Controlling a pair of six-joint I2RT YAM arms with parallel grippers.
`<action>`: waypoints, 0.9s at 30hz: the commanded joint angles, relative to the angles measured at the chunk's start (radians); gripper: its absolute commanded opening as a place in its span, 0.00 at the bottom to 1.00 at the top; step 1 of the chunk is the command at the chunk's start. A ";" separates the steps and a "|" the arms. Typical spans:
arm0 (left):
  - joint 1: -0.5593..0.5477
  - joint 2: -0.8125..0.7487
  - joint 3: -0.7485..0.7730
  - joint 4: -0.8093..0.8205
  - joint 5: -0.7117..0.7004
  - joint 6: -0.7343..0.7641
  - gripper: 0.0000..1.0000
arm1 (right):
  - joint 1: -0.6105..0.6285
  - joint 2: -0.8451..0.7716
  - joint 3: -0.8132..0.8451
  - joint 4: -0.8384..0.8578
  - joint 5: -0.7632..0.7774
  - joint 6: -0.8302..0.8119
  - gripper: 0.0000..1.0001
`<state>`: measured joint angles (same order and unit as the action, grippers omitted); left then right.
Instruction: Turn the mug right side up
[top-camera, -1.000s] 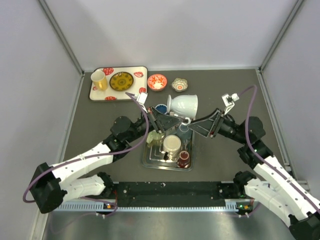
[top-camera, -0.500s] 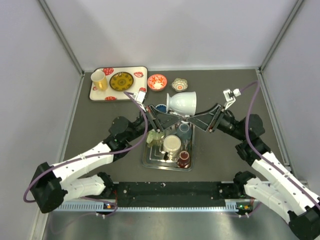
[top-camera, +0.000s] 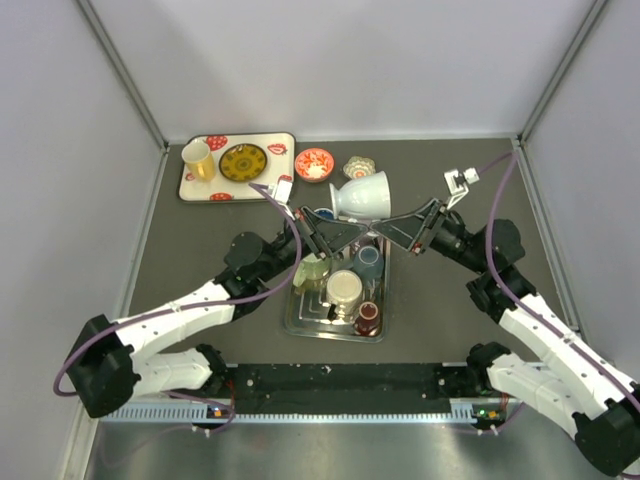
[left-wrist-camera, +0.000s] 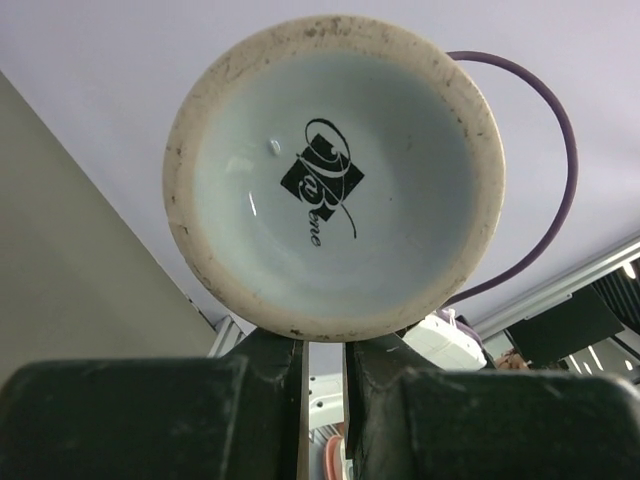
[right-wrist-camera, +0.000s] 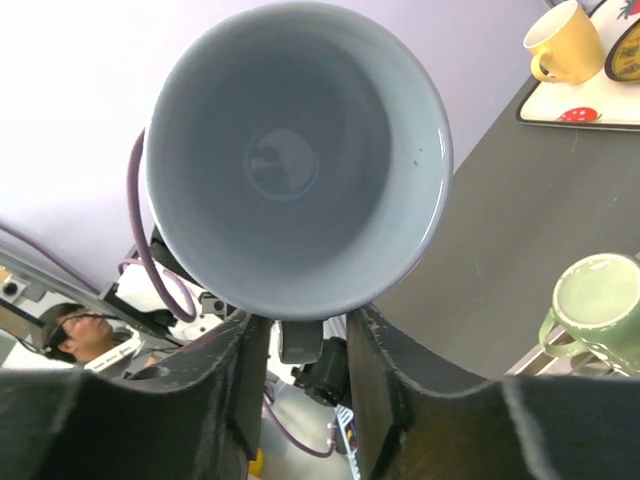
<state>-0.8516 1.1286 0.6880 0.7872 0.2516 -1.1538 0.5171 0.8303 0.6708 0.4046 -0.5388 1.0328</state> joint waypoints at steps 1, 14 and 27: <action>-0.052 0.016 0.021 0.076 0.152 -0.006 0.00 | 0.021 0.020 0.069 0.080 0.023 -0.004 0.28; -0.046 -0.010 -0.039 0.101 0.085 0.002 0.31 | 0.021 -0.019 0.093 -0.077 0.046 -0.106 0.00; 0.035 -0.151 -0.061 -0.040 0.049 0.048 0.51 | 0.020 -0.088 0.165 -0.322 0.132 -0.212 0.00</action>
<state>-0.8452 1.0492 0.6338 0.7761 0.2905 -1.1267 0.5274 0.8070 0.7094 0.1387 -0.5030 0.9005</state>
